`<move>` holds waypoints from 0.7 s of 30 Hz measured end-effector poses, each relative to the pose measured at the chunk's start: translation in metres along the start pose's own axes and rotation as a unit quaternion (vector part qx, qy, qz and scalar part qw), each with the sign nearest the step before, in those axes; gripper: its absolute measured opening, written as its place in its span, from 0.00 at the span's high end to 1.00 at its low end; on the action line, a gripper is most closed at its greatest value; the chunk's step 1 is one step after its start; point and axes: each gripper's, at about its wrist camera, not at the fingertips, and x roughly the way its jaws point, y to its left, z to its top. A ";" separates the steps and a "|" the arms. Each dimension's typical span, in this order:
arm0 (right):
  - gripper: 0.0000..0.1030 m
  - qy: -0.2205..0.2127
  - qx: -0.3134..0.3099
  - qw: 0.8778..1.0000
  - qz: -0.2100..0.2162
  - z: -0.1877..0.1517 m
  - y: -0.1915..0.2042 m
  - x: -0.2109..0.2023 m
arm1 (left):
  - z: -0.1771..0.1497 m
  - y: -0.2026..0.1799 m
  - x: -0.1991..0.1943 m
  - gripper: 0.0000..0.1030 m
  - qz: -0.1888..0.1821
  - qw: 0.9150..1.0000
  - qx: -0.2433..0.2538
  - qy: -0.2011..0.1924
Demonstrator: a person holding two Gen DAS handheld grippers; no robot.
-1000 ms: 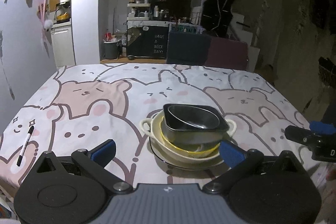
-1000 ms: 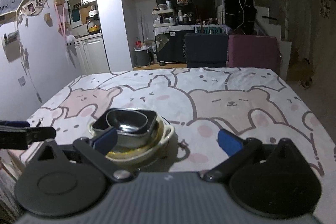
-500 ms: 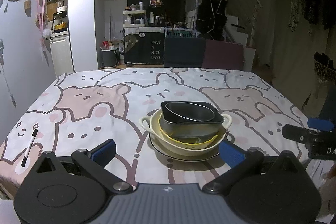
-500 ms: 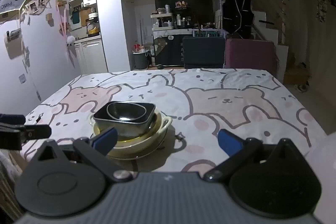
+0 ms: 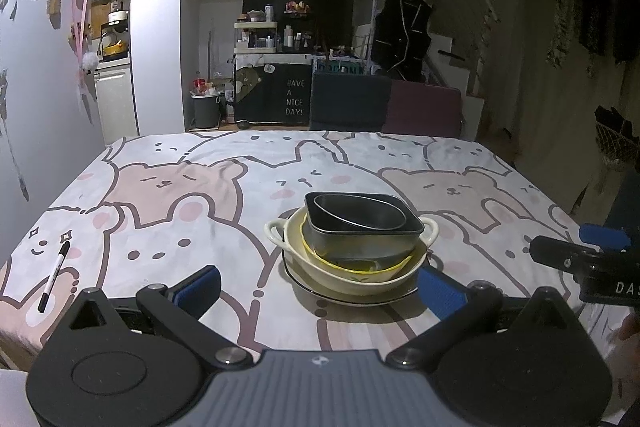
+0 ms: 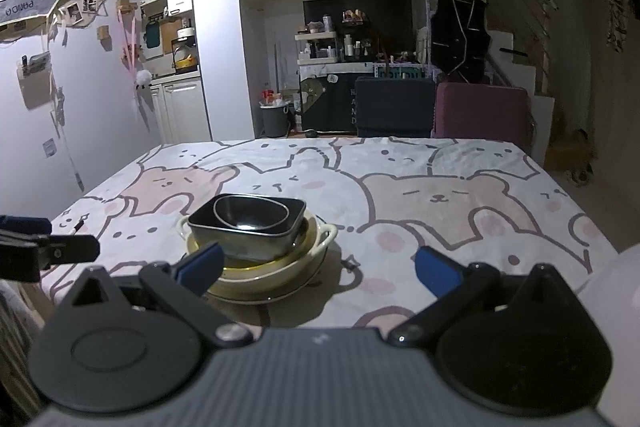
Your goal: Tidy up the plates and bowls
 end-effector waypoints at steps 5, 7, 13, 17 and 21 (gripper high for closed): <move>0.00 0.000 0.000 1.000 -0.001 -0.001 0.001 0.000 | 0.000 0.001 0.001 0.00 -0.003 1.000 0.002 0.001; 0.00 0.000 -0.001 1.000 -0.001 -0.001 0.002 0.000 | 0.000 0.001 0.001 0.00 -0.003 1.000 0.002 0.001; 0.00 0.000 0.000 1.000 -0.001 -0.001 0.002 0.000 | 0.000 0.001 0.001 0.00 -0.004 1.000 0.001 0.001; 0.00 0.001 -0.001 1.000 -0.002 -0.001 0.003 0.001 | 0.000 0.000 0.001 0.00 -0.006 1.000 0.001 0.000; 0.00 0.001 -0.001 1.000 -0.002 -0.001 0.003 0.001 | 0.000 0.000 0.001 0.00 -0.006 1.000 0.001 0.000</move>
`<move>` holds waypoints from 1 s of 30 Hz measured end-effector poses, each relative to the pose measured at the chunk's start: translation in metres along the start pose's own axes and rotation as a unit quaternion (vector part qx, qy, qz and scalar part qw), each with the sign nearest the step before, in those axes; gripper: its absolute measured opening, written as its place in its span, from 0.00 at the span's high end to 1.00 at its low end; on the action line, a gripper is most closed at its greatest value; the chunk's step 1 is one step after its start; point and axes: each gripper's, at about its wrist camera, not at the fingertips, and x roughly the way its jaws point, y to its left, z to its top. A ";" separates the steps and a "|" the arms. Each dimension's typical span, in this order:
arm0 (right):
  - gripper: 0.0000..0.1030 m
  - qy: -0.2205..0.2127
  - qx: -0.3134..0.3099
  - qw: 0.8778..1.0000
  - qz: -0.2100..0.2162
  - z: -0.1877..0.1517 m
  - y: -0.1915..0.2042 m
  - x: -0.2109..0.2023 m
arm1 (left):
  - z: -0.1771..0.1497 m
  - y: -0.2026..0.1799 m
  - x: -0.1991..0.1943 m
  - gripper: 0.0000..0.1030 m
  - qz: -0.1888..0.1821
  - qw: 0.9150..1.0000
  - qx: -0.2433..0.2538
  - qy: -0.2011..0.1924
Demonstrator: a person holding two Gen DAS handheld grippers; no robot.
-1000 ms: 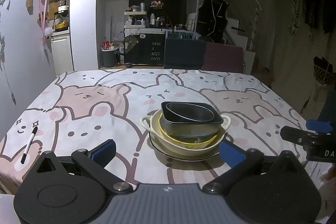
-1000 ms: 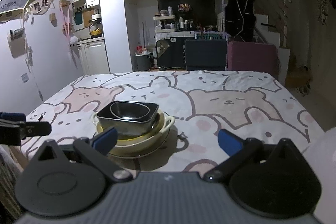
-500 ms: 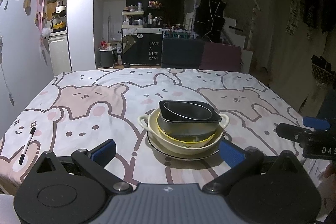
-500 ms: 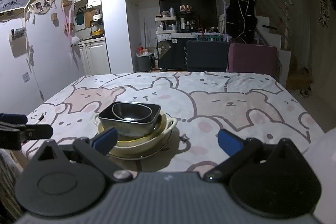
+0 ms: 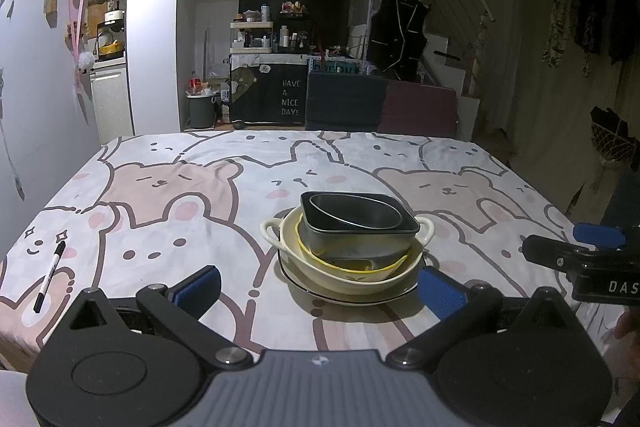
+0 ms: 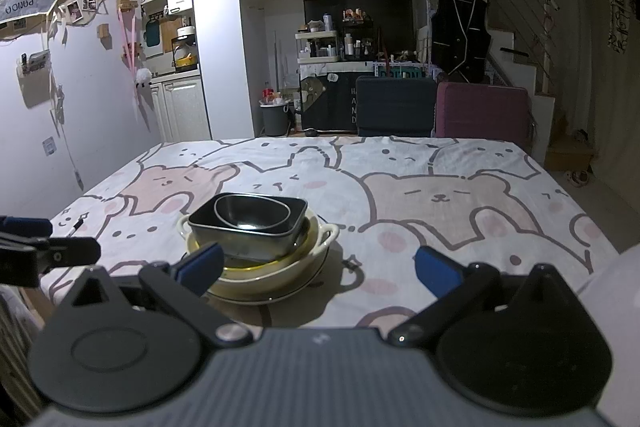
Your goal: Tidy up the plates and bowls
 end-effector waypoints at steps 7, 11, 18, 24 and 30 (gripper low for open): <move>0.00 0.000 0.000 1.000 0.000 0.000 0.000 0.000 | 0.000 -0.001 0.000 0.00 0.000 1.000 0.000 0.000; 0.00 0.000 0.000 1.000 0.000 0.000 0.000 0.000 | 0.000 -0.001 0.000 0.00 0.000 1.000 0.000 0.000; 0.00 0.000 0.000 1.000 0.000 0.000 0.000 0.000 | 0.000 0.000 0.000 0.00 0.000 1.000 0.000 0.000; 0.00 0.000 0.000 1.000 0.000 0.000 -0.001 0.000 | 0.000 0.000 0.000 0.00 0.000 1.000 0.000 0.000; 0.00 0.000 -0.001 1.000 0.000 0.000 -0.001 0.000 | 0.000 -0.001 0.000 0.00 0.000 1.000 0.000 0.000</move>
